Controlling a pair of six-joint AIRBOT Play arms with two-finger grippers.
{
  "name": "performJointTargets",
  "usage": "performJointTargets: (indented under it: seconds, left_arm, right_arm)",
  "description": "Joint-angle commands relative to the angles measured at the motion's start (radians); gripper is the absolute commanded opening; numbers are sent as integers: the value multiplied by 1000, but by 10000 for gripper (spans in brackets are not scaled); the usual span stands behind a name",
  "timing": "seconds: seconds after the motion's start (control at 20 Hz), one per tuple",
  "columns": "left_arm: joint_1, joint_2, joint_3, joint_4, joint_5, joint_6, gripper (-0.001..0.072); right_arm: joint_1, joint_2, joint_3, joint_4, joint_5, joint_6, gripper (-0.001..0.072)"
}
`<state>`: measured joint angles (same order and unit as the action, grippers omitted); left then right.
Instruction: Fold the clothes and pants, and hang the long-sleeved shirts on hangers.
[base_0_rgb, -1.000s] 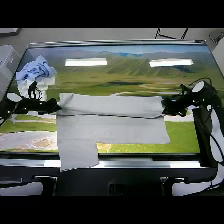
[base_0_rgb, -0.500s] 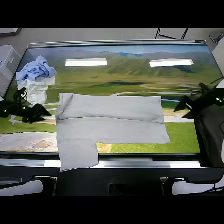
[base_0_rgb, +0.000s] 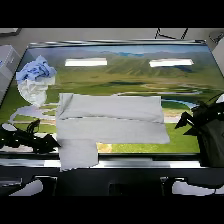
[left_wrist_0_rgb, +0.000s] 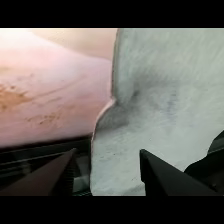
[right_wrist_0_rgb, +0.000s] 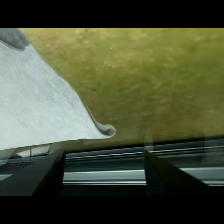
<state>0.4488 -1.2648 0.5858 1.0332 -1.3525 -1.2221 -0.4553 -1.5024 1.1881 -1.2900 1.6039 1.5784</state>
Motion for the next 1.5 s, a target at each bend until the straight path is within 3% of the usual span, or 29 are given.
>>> performJointTargets:
  seconds: [0.0,0.05,0.1,0.2,0.35,0.5,0.65,0.7,0.75,1.0,1.15,1.3,1.45]
  left_arm:
    - [2,14,-108,-67,72,26,367]
    - [1,14,-118,-73,84,26,297]
    - [-4,13,-122,-73,92,26,161]
    - [-32,12,-124,-73,102,25,150]
    - [-93,12,-124,-73,125,18,28]
    - [-98,15,-114,-73,113,18,26]
    - [-91,44,-91,-68,90,19,26]
    - [-90,61,-76,-63,83,19,26]
    - [-90,79,-56,-62,74,19,26]
    - [-91,155,183,-62,2,-5,26]
    - [-122,125,368,-66,112,-79,26]
    - [-209,-23,537,-66,246,-129,27]
    - [-274,-245,741,-66,295,-155,27]
  right_arm:
    - [-2,5,-44,7,2,-12,568]
    - [-2,6,-63,7,-5,-24,569]
    - [-1,9,-91,7,-24,-25,569]
    - [10,14,-166,16,-75,-46,569]
    - [50,14,-259,49,-163,-68,570]
    - [104,14,-295,83,-242,-76,545]
    - [158,14,-295,86,-260,-72,298]
    - [168,14,-294,86,-251,-75,93]
    - [167,15,-291,96,-239,-76,38]
    - [164,37,-81,104,-148,-89,37]
    - [168,27,96,126,-193,-24,37]
    - [168,-48,196,194,-303,23,37]
    - [168,-164,248,335,-437,26,38]
